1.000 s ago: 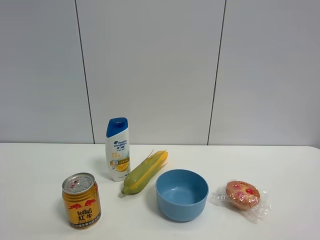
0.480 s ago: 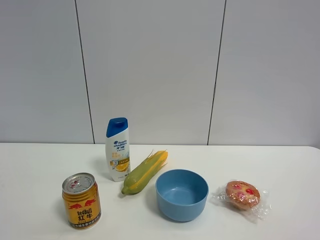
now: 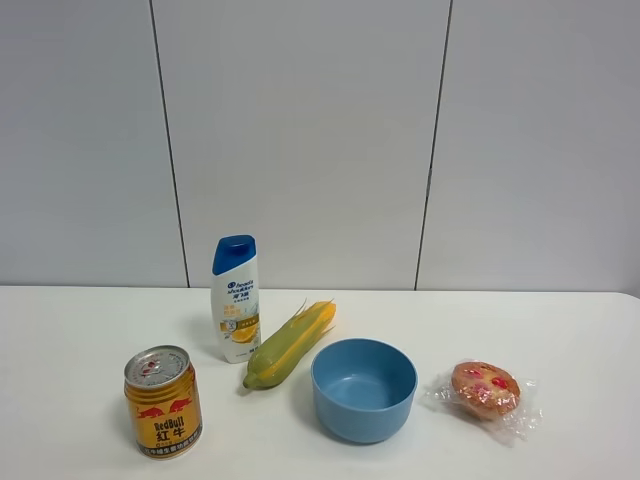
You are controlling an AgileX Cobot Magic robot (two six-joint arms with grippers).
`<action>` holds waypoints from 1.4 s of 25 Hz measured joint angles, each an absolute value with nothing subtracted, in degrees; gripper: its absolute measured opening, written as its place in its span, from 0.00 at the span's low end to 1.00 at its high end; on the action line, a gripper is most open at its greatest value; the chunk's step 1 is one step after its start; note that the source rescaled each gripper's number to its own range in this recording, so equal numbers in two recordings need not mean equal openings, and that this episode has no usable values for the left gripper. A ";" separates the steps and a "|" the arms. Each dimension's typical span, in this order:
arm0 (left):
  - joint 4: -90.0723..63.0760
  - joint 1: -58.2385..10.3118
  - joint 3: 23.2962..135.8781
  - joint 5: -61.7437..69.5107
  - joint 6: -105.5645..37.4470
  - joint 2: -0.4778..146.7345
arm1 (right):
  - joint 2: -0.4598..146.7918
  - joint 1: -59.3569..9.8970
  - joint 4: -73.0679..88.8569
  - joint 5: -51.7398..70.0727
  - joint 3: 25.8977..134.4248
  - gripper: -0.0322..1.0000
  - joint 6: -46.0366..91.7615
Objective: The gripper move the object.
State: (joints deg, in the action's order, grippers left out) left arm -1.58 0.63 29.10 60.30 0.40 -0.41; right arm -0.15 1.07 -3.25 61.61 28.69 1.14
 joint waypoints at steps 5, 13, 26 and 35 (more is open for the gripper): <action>-1.58 0.63 29.10 60.30 0.40 -0.41 | -0.15 1.07 -3.25 61.61 28.69 0.59 1.14; -1.58 0.63 29.10 60.30 0.33 -0.41 | -0.15 1.07 -3.25 61.61 28.69 0.59 1.14; -1.58 0.63 29.10 60.30 0.39 -0.41 | -0.15 1.07 -3.25 61.61 28.69 0.59 1.07; -1.58 0.63 29.10 60.30 0.32 -0.41 | -0.15 1.07 -3.25 61.61 28.69 0.59 1.07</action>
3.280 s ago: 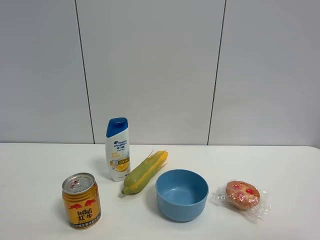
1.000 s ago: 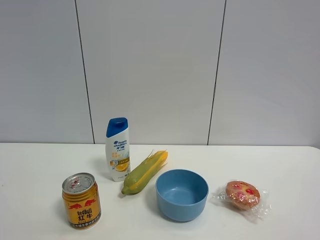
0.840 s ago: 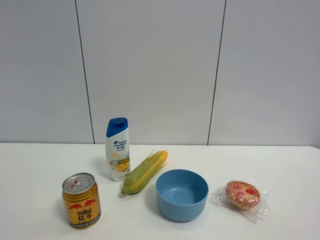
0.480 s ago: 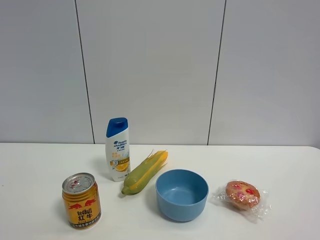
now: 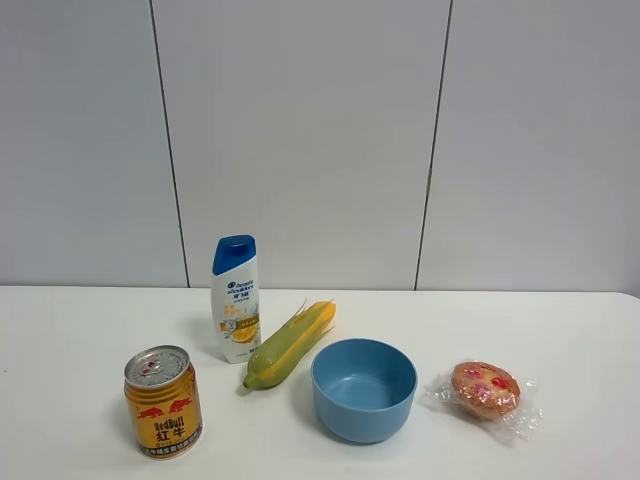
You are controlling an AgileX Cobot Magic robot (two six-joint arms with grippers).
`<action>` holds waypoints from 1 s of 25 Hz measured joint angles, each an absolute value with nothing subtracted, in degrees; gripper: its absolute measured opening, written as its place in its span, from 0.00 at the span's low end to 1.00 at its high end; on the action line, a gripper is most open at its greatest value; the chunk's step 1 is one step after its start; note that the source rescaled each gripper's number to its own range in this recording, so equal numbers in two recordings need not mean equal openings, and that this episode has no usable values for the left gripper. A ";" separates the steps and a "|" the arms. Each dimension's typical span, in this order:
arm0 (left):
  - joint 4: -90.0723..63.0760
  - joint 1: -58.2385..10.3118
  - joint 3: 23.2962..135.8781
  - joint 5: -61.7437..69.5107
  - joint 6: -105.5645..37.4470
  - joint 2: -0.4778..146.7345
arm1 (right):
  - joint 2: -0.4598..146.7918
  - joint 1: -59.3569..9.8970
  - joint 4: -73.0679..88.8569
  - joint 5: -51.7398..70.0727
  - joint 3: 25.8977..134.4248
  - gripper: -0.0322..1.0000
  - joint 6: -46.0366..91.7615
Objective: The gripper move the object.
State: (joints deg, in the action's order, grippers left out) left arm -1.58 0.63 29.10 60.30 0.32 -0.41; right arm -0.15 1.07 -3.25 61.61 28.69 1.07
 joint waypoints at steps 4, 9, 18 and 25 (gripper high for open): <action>-1.58 0.63 29.10 60.30 0.32 -0.41 | -0.15 1.07 -3.25 61.61 28.69 0.59 1.07; -1.58 0.63 29.10 60.30 0.32 -0.41 | -0.15 1.07 -3.25 61.61 28.69 0.59 1.07; -1.58 0.63 29.10 60.30 0.39 -0.41 | -0.15 1.07 -3.25 61.61 28.69 0.59 1.07; -1.58 0.63 29.10 60.30 0.33 -0.41 | -0.15 1.07 -3.25 61.61 28.69 0.59 1.07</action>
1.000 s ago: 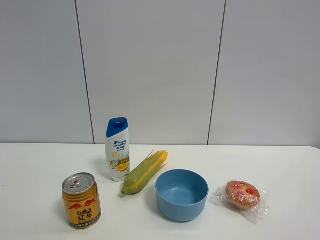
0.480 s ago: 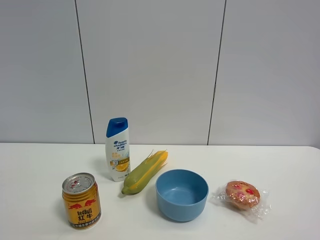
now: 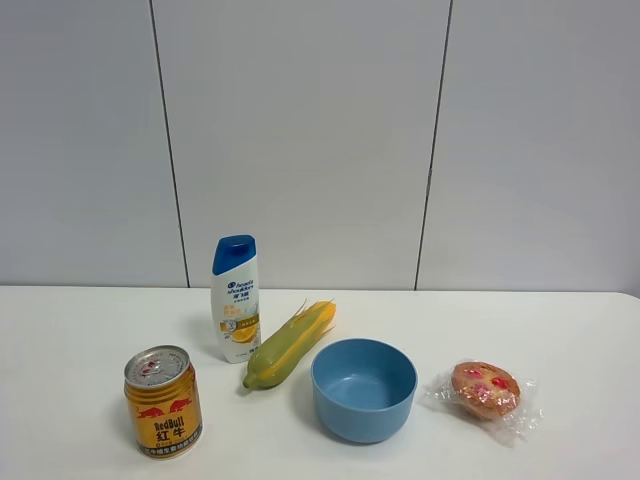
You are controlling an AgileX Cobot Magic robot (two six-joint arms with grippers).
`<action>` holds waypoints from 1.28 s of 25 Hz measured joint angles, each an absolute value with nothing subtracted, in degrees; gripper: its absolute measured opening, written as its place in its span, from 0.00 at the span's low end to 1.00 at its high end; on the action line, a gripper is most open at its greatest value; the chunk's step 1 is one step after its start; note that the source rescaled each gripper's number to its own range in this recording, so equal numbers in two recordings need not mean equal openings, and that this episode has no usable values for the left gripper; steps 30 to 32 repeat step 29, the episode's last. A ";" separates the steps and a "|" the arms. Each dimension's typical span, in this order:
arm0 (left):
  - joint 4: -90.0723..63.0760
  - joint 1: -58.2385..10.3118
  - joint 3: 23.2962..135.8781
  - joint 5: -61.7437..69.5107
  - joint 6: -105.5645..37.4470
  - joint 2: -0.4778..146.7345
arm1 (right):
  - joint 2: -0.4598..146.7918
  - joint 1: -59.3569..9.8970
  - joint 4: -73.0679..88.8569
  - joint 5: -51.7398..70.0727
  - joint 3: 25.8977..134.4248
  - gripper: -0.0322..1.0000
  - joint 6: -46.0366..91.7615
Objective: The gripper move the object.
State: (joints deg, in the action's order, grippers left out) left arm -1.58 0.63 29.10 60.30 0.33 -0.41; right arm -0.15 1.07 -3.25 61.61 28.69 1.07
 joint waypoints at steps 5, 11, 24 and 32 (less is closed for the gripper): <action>-1.58 0.63 29.10 60.30 0.33 -0.41 | -0.15 1.07 -3.25 61.61 28.69 0.59 1.07; -1.58 0.63 29.10 60.30 0.38 -0.41 | -0.15 1.07 -3.25 61.61 28.69 0.59 1.07; -1.58 0.63 29.10 60.30 0.32 -0.41 | -0.15 1.07 -3.25 61.61 28.69 0.59 1.07; -1.58 0.63 29.10 60.30 0.32 -0.41 | -0.15 1.07 -3.25 61.61 28.69 0.59 1.07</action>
